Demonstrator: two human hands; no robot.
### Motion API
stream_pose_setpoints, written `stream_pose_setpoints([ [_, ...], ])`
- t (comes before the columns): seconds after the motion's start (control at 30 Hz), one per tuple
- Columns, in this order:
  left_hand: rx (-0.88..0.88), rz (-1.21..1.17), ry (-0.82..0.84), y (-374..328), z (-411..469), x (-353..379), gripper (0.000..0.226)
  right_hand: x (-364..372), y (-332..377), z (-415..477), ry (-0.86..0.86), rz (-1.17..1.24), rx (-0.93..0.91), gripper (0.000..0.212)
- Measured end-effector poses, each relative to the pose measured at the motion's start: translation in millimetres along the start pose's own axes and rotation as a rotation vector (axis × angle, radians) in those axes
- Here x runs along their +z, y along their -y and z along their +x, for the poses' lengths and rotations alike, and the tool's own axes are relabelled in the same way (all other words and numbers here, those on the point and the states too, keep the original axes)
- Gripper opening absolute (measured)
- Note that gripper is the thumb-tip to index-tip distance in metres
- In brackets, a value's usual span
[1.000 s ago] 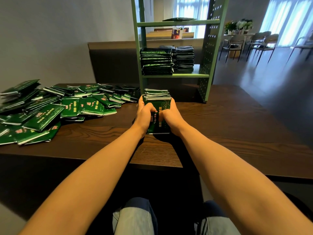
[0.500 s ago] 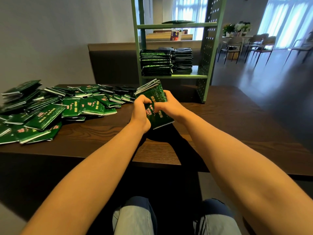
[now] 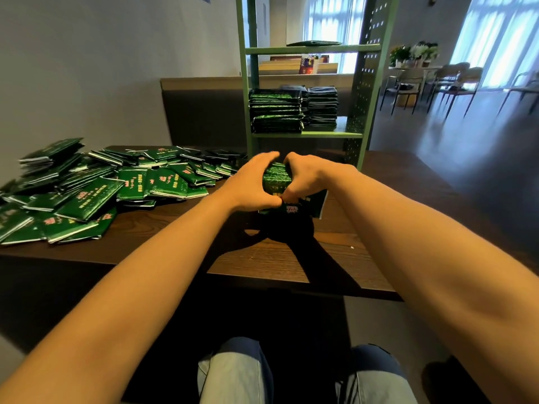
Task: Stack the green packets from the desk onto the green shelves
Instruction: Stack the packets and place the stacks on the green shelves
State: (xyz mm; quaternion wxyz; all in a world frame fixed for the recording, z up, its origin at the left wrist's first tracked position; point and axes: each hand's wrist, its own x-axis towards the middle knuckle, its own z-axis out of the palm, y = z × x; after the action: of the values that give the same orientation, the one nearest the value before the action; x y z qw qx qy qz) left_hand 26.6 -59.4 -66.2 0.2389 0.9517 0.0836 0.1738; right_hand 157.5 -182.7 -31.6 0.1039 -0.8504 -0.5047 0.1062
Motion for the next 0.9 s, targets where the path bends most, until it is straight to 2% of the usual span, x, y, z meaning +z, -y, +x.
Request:
stream_pose_setpoints([
  [0.17,-0.190,0.479,0.344,-11,18,-6,0.107,14,-3,4,0.073,-0.064,0.002,0.082],
  [0.27,-0.267,0.611,0.449,-18,22,3,0.097,22,-4,6,0.124,-0.047,0.015,0.082],
  [0.4,-0.309,0.541,0.485,-16,27,2,0.092,19,-7,7,0.165,-0.106,0.038,0.083],
  [0.5,-0.328,0.492,0.515,-17,29,-1,0.097,14,-7,7,0.179,-0.131,0.053,0.080],
  [0.73,-0.336,0.481,0.485,-18,23,5,0.087,23,-8,7,0.175,-0.056,0.061,0.066],
  [0.9,-0.286,0.489,0.389,-8,22,7,0.111,25,-7,3,0.112,-0.046,0.066,0.062],
])
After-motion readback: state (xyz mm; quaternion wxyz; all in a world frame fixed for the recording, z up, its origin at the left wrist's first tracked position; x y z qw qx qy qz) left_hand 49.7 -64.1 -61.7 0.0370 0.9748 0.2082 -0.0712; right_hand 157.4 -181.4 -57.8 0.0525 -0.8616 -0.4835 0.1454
